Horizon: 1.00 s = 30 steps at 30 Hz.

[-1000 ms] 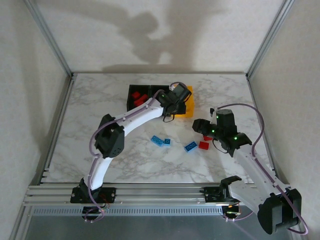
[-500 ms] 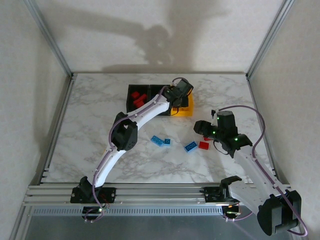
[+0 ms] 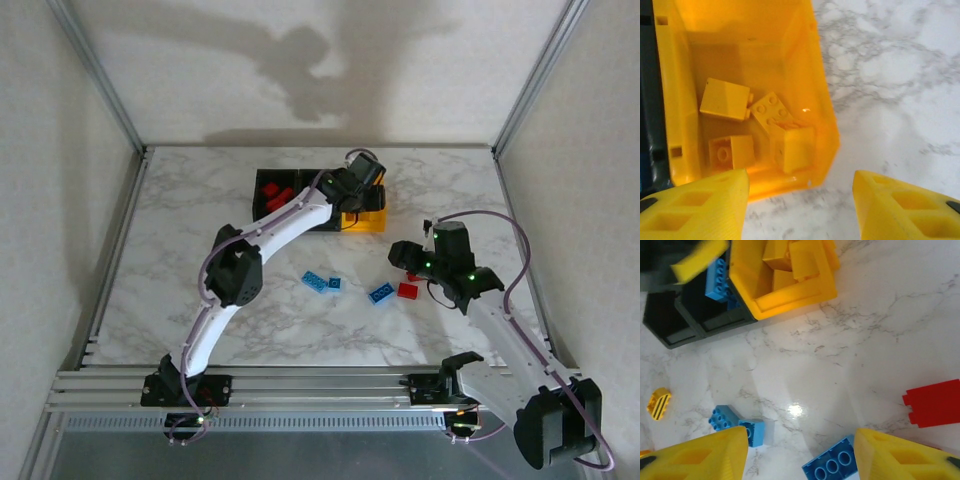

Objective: Sort the legos into containers by color
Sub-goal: Place the lego in the container, then pick up the lego from the middle-right of the table.

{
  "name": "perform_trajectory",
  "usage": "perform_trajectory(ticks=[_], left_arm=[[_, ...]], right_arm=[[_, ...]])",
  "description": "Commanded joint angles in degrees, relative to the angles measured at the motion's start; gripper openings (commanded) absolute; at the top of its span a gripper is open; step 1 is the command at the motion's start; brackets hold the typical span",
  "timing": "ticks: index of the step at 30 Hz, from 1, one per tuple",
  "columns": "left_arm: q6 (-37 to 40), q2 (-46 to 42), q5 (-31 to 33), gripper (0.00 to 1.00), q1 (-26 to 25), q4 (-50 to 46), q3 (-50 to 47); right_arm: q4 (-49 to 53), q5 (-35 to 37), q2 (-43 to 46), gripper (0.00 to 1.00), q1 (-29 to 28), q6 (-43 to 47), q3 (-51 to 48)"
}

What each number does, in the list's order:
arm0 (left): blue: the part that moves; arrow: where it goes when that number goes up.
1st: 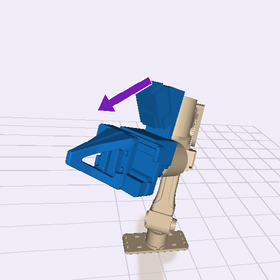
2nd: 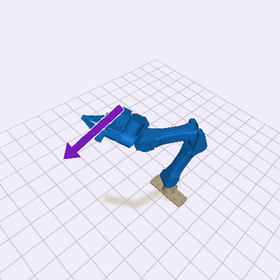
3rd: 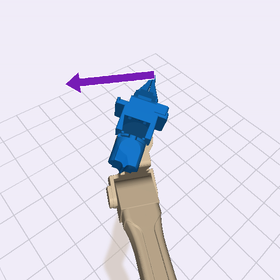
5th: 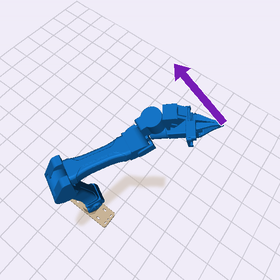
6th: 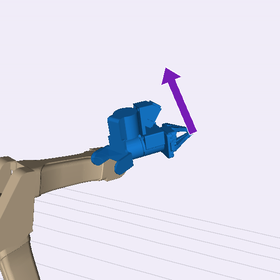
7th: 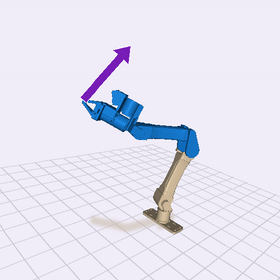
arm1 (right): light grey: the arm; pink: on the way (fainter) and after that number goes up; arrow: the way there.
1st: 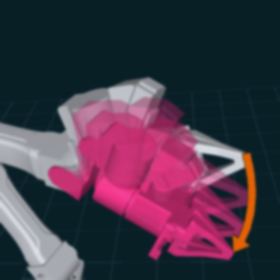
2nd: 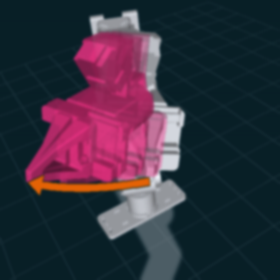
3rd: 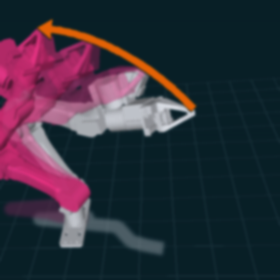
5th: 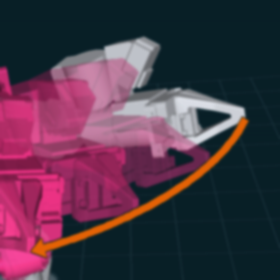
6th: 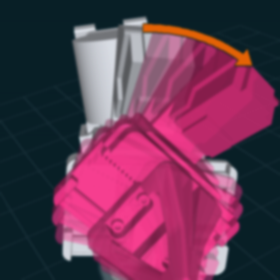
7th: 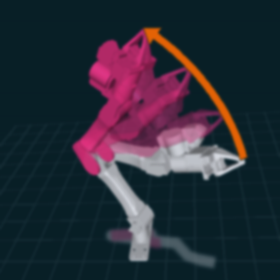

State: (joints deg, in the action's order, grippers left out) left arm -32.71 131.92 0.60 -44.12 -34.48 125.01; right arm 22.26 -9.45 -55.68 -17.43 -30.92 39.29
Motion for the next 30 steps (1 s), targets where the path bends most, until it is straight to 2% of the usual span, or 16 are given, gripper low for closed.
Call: perform_trajectory(ticks=[1, 10, 17, 26, 30], left_arm=[[1.5, -8.9, -2.0, 0.57, -1.3, 3.7, -6.6], [0.6, -28.1, -3.6, 0.59, -1.7, 12.2, -33.7], [-2.1, -40.2, -2.1, 0.62, -1.7, 14.9, -51.4], [-5.5, -47.5, -0.3, 0.62, -1.7, 15.1, -61.2], [-6.5, -49.7, 0.5, 0.62, -1.7, 15.2, -63.6]], right_arm=[[3.6, 3.9, -1.9, 0.59, 0.4, -1.0, 2.6], [9.7, 16.8, -10.9, 0.68, 1.2, 0.5, 6.0], [7.5, 18.5, -20.1, 0.71, 1.6, 3.9, 7.2], [4.0, 19.9, -28.8, 0.70, 1.8, 4.5, 7.8], [2.7, 18.2, -30.7, 0.62, 1.8, 4.4, 7.7]])
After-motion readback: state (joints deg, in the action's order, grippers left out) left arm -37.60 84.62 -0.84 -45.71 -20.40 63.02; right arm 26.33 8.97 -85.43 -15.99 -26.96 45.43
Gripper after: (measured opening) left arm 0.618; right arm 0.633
